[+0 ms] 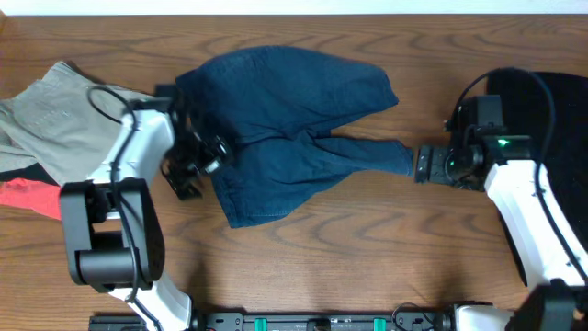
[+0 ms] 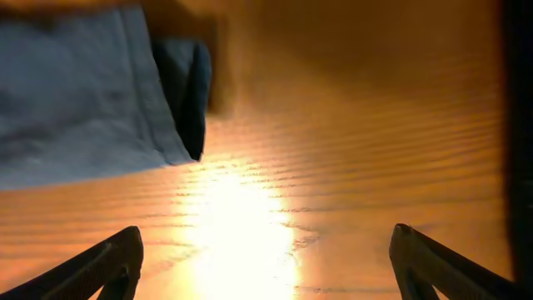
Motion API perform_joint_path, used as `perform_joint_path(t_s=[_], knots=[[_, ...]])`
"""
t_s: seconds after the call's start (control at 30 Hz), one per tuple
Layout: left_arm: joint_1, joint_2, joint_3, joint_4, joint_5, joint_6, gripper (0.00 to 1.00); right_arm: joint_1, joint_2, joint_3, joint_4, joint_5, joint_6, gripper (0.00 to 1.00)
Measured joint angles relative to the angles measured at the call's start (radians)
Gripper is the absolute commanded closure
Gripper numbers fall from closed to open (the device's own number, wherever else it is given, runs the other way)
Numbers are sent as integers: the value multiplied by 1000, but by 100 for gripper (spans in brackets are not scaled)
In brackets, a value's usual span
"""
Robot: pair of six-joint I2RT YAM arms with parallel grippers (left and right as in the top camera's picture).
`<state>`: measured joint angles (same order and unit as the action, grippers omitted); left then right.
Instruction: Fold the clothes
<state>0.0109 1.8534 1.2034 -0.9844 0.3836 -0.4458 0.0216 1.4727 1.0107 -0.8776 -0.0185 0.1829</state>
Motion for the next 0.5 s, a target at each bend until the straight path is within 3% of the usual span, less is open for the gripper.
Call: perform_joint_path(t_s=[0.17,0.23,0.37,0.43,0.5], knots=[[-63,0,-111,41,6,11,10,0,41,-77,105,-42,-19,10],[-85,1,-147,79,8,14,27,1,53,-110,177,-64,-24,10],[-109,-1,-172,104,11,14,69,6,64,-172,325,-103,-30,11],[-112,-2,-177,115,7,15,81,15,65,-198,382,-115,-33,13],[-112,-2,-180,115,-4,21,85,24,65,-220,443,-125,-36,19]])
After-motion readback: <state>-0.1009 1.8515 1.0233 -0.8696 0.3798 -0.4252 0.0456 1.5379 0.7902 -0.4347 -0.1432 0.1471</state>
